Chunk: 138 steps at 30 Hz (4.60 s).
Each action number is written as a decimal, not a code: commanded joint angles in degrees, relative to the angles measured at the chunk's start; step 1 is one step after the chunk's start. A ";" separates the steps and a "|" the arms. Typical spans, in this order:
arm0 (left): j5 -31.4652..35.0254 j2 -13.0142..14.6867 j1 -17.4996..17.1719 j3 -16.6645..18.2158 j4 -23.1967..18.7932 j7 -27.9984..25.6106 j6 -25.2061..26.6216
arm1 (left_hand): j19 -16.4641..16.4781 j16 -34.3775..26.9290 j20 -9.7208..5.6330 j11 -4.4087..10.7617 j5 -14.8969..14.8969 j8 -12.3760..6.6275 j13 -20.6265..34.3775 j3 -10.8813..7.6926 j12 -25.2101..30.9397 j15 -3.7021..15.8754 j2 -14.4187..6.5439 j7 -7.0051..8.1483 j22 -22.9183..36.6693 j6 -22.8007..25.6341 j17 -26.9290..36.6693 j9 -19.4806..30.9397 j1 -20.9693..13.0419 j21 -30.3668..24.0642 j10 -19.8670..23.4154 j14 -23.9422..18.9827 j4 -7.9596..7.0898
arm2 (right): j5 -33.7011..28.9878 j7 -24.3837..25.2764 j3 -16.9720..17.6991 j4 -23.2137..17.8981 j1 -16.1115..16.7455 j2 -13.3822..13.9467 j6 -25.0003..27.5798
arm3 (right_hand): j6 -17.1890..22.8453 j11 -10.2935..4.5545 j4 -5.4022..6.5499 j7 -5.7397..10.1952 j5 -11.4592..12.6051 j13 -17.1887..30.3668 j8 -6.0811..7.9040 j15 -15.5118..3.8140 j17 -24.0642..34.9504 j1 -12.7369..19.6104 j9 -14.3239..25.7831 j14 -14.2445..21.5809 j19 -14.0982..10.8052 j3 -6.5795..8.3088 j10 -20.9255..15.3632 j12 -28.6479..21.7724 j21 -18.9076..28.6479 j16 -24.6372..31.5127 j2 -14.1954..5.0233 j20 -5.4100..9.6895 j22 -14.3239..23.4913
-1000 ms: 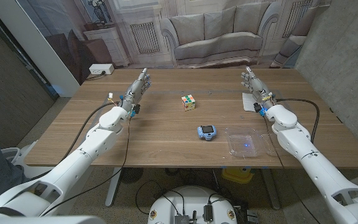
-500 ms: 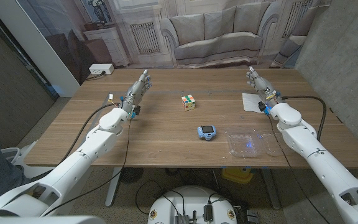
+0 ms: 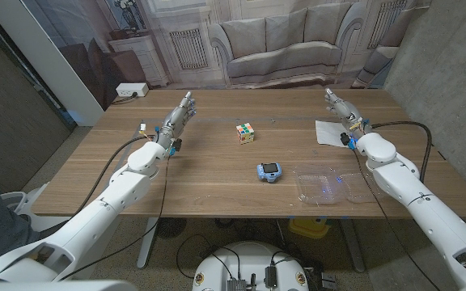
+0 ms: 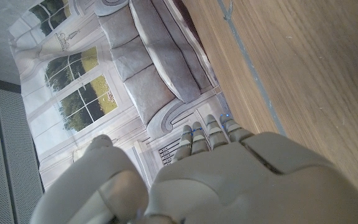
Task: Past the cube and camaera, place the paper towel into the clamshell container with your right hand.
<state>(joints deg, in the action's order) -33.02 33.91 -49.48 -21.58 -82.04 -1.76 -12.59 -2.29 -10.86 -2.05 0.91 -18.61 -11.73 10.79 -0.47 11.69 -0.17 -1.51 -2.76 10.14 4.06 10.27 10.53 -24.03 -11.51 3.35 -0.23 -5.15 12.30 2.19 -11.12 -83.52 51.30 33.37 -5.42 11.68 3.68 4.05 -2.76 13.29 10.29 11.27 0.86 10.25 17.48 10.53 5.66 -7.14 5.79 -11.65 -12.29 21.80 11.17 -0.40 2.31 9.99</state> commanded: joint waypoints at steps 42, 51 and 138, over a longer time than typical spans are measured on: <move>0.68 0.37 0.43 -0.27 -0.74 0.41 0.26 | 0.46 -0.04 -1.95 -0.07 0.33 -0.19 0.17 0.42 0.36 0.04 -0.44 -0.16 0.12 1.17 0.14 0.30 -0.77 0.00 0.99 -0.73 0.47 | -13.47 10.44 -4.54 -9.72 1.49 8.90 15.26 | 1.31 -1.54 -2.58 3.14 0.37 0.27 0.11 -1.35 0.17 2.90 0.34 1.48 -2.32 -0.10 -1.31 0.00 -2.28 -0.62 0.40 1.54 0.16; 0.54 0.26 -0.56 0.06 -1.23 -0.16 -0.46 | 0.40 0.00 -1.82 -0.09 0.38 -0.17 0.17 0.50 0.31 0.05 -0.49 -0.16 0.12 1.23 0.14 0.31 -0.79 0.03 0.95 -0.66 0.47 | -15.90 11.55 -5.82 -11.10 1.20 9.66 18.79 | 1.20 -1.74 -2.96 3.29 0.48 0.29 0.05 -1.30 0.14 3.57 0.34 1.45 -2.40 0.17 -1.21 0.05 -2.61 -0.59 0.05 1.54 0.17; -0.19 0.25 -1.18 0.48 -0.61 0.24 -1.05 | 0.05 0.07 -0.99 0.27 0.87 0.05 0.22 1.17 0.11 0.14 -1.19 0.13 0.16 1.51 0.17 0.34 -1.29 0.12 1.04 -0.67 0.49 | -36.63 7.58 -19.05 -14.05 -5.43 11.43 39.85 | 1.05 -2.05 -5.81 3.70 0.81 0.34 -0.01 -1.98 0.14 7.67 0.41 1.30 -3.17 1.40 -0.88 0.21 -4.95 -0.56 -1.01 1.62 0.26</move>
<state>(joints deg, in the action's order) -33.42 34.14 -50.64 -20.98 -82.24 -1.07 -14.10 -1.68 -10.86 -2.05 0.92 -17.78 -11.73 10.78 0.48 11.69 -0.11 -2.64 -2.66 10.15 4.95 10.26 10.52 -25.15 -11.51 4.14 -0.78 -4.52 -23.49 10.69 -29.33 -98.71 46.41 45.28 34.21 12.60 1.63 -1.21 0.63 13.74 10.54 11.27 -0.73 10.27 24.71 10.79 6.80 -9.65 7.14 -12.66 -12.06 17.13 10.76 -1.14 2.24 9.98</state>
